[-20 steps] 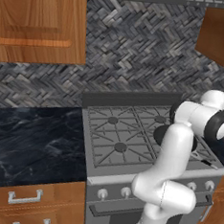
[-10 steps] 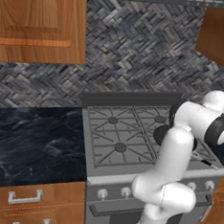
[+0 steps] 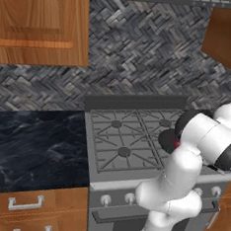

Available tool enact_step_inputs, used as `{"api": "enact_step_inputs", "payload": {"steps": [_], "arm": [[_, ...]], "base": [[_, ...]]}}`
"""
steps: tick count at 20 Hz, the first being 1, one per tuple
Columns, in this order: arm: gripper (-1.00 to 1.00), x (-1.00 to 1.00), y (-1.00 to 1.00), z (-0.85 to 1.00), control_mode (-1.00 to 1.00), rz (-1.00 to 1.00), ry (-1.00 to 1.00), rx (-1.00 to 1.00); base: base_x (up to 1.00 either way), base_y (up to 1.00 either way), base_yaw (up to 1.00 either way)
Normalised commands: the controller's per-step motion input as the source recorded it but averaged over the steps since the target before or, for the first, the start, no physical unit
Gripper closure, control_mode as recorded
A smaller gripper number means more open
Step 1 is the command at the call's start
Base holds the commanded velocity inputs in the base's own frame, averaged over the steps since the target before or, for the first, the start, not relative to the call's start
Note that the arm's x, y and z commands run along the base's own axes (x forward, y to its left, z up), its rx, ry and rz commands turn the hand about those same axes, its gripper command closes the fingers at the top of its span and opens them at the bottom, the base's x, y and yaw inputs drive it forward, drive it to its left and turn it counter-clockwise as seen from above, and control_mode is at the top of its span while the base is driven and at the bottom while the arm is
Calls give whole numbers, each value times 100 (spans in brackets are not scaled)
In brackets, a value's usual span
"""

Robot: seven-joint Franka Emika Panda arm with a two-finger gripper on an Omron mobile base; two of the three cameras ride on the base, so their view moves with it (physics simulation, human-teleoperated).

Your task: Place the pan on the front right burner on the stove. Then place the tomato and the onion in the pan and turn on the front right burner.

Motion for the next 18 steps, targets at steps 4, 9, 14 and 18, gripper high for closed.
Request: {"api": "enact_step_inputs", "payload": {"steps": [4, 9, 14, 18], "arm": [[100, -31, 52, 5, -100, 0, 5, -3], [100, -3, 53, 10, -100, 0, 2, -6], [100, 0, 46, 11, -100, 0, 0, -3], [100, 0, 35, 11, -100, 0, 0, 0]], "base": [[0, 0, 0], [0, 0, 0], [0, 0, 0], [0, 0, 0]]}}
